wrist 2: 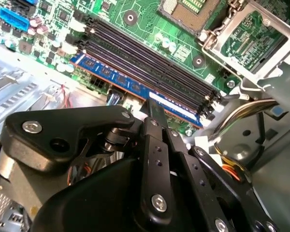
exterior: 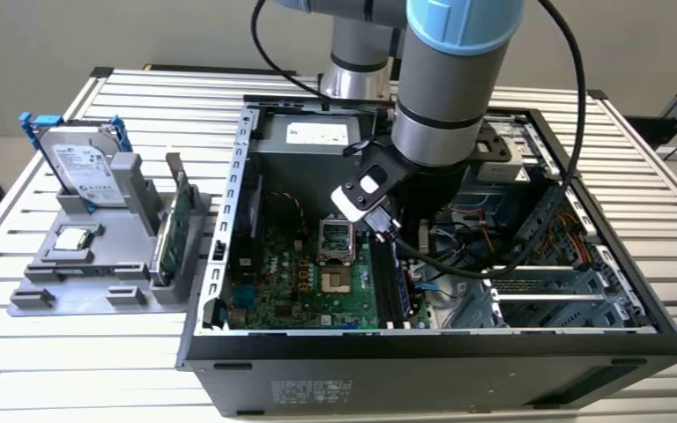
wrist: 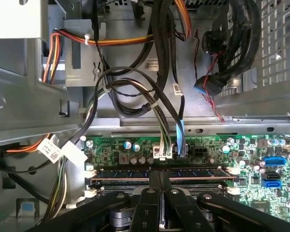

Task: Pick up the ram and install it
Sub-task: 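Press down the ram until it locks into place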

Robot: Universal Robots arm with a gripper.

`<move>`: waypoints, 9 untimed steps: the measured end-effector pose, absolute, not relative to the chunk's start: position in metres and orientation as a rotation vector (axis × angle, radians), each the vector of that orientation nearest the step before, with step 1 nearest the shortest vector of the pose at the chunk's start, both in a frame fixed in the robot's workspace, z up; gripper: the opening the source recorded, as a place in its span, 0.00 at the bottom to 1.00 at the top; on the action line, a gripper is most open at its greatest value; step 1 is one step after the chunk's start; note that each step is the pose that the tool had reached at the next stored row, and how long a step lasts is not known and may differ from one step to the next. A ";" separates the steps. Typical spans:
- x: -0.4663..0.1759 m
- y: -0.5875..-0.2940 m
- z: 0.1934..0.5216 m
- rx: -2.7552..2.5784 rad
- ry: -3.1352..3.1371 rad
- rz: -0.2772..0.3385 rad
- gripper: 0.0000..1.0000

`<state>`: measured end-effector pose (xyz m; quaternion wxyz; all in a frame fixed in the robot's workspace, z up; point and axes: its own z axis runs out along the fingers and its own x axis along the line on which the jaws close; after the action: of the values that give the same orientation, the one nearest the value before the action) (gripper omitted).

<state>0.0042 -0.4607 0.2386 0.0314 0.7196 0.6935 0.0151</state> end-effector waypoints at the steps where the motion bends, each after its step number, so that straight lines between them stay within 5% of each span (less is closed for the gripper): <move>1: 0.004 -0.460 0.237 2.217 2.137 0.045 0.00; 9: 0.004 -0.459 0.227 2.219 2.138 0.037 0.00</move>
<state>0.0041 -0.4590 0.2266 0.0300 0.7196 0.6936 0.0119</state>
